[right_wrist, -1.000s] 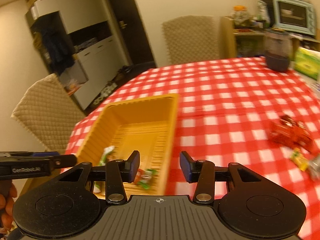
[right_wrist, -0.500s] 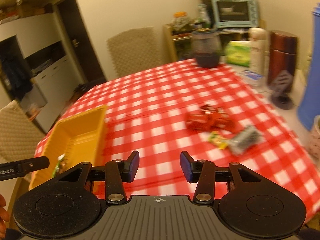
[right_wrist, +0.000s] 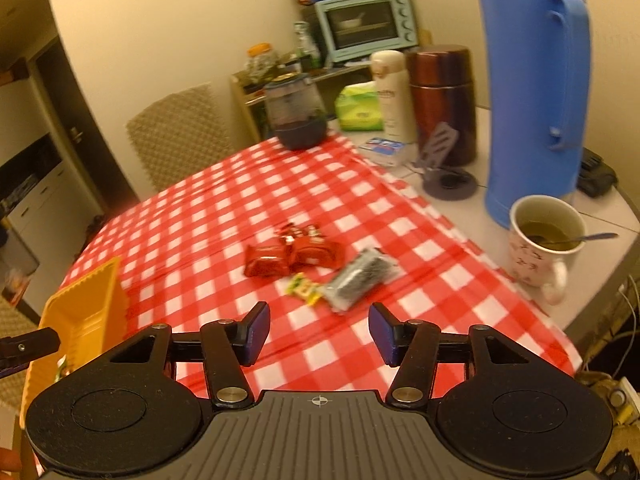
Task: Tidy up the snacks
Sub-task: 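Move both open grippers back toward the remaining snacks, then grasp the clear dark-filled bar packet with the right gripper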
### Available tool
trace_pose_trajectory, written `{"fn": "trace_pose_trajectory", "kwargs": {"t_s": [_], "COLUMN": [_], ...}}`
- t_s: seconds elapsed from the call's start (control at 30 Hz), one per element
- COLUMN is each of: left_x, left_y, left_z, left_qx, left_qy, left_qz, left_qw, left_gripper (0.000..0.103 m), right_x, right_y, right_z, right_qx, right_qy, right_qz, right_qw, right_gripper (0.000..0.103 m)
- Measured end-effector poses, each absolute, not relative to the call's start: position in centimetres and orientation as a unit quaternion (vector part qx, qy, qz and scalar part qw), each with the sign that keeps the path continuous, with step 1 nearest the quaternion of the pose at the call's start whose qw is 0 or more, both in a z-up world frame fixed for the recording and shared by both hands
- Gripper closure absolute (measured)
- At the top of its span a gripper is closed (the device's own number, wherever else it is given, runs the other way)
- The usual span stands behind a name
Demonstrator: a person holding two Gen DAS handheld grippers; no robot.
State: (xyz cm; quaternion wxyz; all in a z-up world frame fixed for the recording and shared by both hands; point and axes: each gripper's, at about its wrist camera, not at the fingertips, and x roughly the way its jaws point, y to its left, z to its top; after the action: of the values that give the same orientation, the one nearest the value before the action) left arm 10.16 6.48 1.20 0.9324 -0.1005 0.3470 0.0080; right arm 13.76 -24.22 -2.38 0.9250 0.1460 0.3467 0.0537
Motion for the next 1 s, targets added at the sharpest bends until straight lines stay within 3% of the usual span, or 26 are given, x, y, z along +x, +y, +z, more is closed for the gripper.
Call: {"fn": "trace_pose_trajectory", "kwargs": {"t_s": [1.0], "left_x": [19.4], "left_y": [-0.6], "left_z": [-3.5], "left_qx": [-0.045], "left_qy": [0.389], "left_qz": [-0.024], "left_qw": [0.920], "left_gripper": [0.005], "right_x": [25.7], "right_y": [-26.7], "right_z": [-11.1], "right_qx": [0.215], "right_qy": [0.392], "right_qz": [0.030], "right_qw": [0.894], "right_gripper": [0.048]}}
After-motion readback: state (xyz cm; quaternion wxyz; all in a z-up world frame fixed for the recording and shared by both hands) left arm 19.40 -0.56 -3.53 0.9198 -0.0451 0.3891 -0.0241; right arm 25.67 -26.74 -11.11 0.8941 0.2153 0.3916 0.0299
